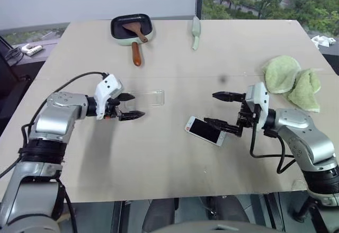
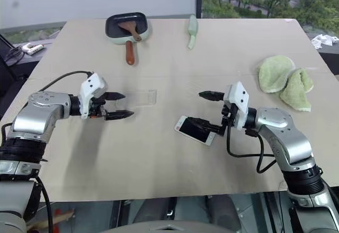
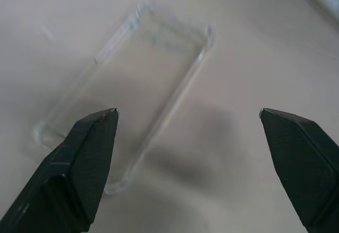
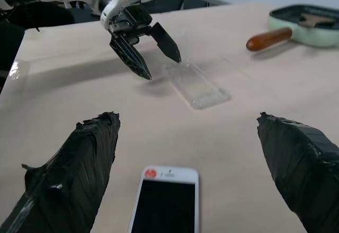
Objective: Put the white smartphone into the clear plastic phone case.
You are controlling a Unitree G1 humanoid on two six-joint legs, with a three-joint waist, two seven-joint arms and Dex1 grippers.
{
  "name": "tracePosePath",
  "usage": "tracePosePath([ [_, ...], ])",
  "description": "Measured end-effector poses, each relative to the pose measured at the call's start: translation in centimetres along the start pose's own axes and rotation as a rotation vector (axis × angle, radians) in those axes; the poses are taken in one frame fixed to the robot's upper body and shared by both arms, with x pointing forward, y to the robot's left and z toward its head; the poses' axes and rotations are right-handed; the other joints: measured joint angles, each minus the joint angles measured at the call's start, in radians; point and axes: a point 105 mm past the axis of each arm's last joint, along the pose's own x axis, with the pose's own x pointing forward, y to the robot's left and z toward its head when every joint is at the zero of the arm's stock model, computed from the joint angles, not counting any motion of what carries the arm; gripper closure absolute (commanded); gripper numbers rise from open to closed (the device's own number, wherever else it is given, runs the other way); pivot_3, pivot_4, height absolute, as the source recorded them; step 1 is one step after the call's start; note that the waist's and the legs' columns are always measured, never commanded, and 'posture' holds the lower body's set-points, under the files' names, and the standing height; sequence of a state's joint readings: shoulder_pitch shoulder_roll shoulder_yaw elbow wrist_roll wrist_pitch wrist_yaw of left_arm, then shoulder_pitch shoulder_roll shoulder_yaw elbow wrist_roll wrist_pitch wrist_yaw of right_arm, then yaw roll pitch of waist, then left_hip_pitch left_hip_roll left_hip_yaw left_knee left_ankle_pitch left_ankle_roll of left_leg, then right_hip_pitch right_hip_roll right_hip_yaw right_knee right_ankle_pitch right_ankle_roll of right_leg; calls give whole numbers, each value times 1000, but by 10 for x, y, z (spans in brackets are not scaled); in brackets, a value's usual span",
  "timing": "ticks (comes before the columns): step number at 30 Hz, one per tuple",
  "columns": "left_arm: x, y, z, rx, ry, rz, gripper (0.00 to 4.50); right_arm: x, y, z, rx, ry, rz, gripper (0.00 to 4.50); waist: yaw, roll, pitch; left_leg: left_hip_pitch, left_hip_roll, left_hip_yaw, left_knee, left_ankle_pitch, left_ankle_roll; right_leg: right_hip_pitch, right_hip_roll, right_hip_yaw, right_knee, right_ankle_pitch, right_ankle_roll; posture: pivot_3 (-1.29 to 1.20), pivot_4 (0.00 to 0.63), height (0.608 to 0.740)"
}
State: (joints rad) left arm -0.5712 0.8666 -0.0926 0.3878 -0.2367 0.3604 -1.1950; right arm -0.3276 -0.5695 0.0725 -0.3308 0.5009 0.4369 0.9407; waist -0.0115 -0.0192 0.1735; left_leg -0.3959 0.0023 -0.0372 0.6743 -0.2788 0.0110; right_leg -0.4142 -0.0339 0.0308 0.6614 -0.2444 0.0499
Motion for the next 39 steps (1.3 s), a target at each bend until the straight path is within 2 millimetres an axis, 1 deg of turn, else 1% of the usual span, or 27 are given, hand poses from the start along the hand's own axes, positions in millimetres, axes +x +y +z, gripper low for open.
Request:
tracePosePath([
  [3, 2, 2, -6, 5, 15, -12, 84, 0, 0, 1, -4, 8, -4, 0, -4, 0, 0, 0, 0, 0, 0, 0, 0, 0, 0, 0, 1, 0, 0, 0, 150, 740],
  [7, 2, -3, -7, 32, 29, -70, 84, -1, -1, 0, -4, 14, -9, 0, -4, 0, 0, 0, 1, 0, 0, 0, 0, 0, 0, 0, 1, 0, 0, 0, 150, 740],
  [8, 2, -3, -8, 50, 39, -74, 591, -1, -1, 0, -4, 16, -9, 0, -4, 0, 0, 0, 1, 0, 0, 0, 0, 0, 0, 0, 1, 0, 0, 0, 150, 740],
  [9, 2, -3, -9, 72, 48, -71, 864, -1, -1, 0, -3, 18, -9, 0, -3, 0, 0, 0, 1, 0, 0, 0, 0, 0, 0, 0, 1, 0, 0, 0, 150, 740],
  [12, 0, -2, -12, 158, 78, -63, 2209, -1, -1, -1, -4, 20, -9, 0, -5, 0, 0, 1, 1, 0, 0, 0, 0, 0, 0, 0, 1, 0, 0, 0, 150, 740],
  [14, 0, -2, -12, 180, 78, -63, 2994, -1, -1, 0, -4, 20, -7, 0, -4, 0, 0, 1, 1, 0, 0, 0, 0, 0, 0, 0, 1, 0, 0, 0, 150, 740],
  [15, 0, -2, -12, 190, 76, -64, 3560, -1, -1, 0, -4, 20, -6, 0, -3, 0, 0, 1, 1, 0, 0, 0, 0, 0, 0, 0, 1, 0, 0, 0, 150, 740],
  [16, 0, -3, -12, 192, 76, -64, 3860, -1, -1, 0, -4, 20, -6, 0, -3, 0, 0, 1, 1, 0, 0, 0, 0, 0, 0, 0, 1, 0, 0, 0, 150, 740],
  [17, 1, -3, -12, 197, 76, -65, 4250, -1, 0, 0, -4, 20, -6, 0, -3, 0, 0, 1, 1, 0, 0, 0, 0, 0, 0, 0, 1, 0, 0, 0, 150, 740],
  [18, 0, -3, -12, 199, 75, -65, 4389, -1, 0, 0, -4, 20, -5, 0, -3, 0, 0, 1, 1, 0, 0, 0, 0, 0, 0, 0, 1, 0, 0, 0, 150, 740],
  [22, 2, -12, -12, 209, 67, -91, 4389, -1, 0, 0, -5, 20, -3, 0, -3, 0, 0, 1, 1, -1, 0, 0, 0, 0, 0, 0, 1, 0, 0, 0, 150, 740],
  [25, 8, -39, -8, 201, 52, -207, 4389, -1, 0, 0, -5, 20, 1, 0, -3, 0, 0, 0, 1, -2, 0, 0, 0, 0, -1, 0, 1, 0, 0, 0, 150, 740],
  [26, 8, -43, -7, 196, 47, -226, 4389, -1, 0, -1, -5, 21, 1, 0, -3, 0, 0, 0, 1, -2, 1, 0, 0, 0, -1, 0, 1, 0, 0, 0, 150, 740],
  [27, 10, -54, -2, 195, 35, -269, 4389, -1, 0, -1, -5, 21, 1, 0, -2, 0, 0, 0, 1, -3, 1, 0, 0, 0, -1, 0, 1, 0, 0, 0, 150, 740],
  [29, 10, -68, 8, 201, 10, -324, 4389, -1, 0, -1, -4, 22, 2, 0, -2, 0, 0, 0, 1, -4, 1, 0, 0, 0, -1, 0, 1, 0, 0, 0, 150, 740],
  [31, 10, -79, 17, 203, -13, -364, 4389, -2, 0, -1, -4, 22, 2, 0, -3, 0, 0, 0, 1, -5, 1, 0, 0, 0, 0, 0, 1, 0, 0, 0, 150, 740],
  [34, 10, -88, 25, 206, -26, -386, 4389, -2, 1, -2, -2, 24, 2, 0, -3, 0, 0, 0, 1, -5, 1, 0, 0, 0, 0, 0, 2, 0, 0, 0, 150, 740],
  [37, 14, -102, 30, 183, -56, -413, 4389, -2, 1, -4, 3, 27, -1, 0, -4, 0, 0, 0, 1, -6, 1, 0, 0, 0, 0, 0, 1, 0, 0, 0, 150, 740],
  [39, 17, -105, 31, 176, -69, -409, 4389, -3, 1, -4, 5, 28, -3, 0, -3, 0, 0, 0, 1, -6, 1, 0, 0, 0, 0, 0, 2, 0, 0, 0, 150, 740],
])
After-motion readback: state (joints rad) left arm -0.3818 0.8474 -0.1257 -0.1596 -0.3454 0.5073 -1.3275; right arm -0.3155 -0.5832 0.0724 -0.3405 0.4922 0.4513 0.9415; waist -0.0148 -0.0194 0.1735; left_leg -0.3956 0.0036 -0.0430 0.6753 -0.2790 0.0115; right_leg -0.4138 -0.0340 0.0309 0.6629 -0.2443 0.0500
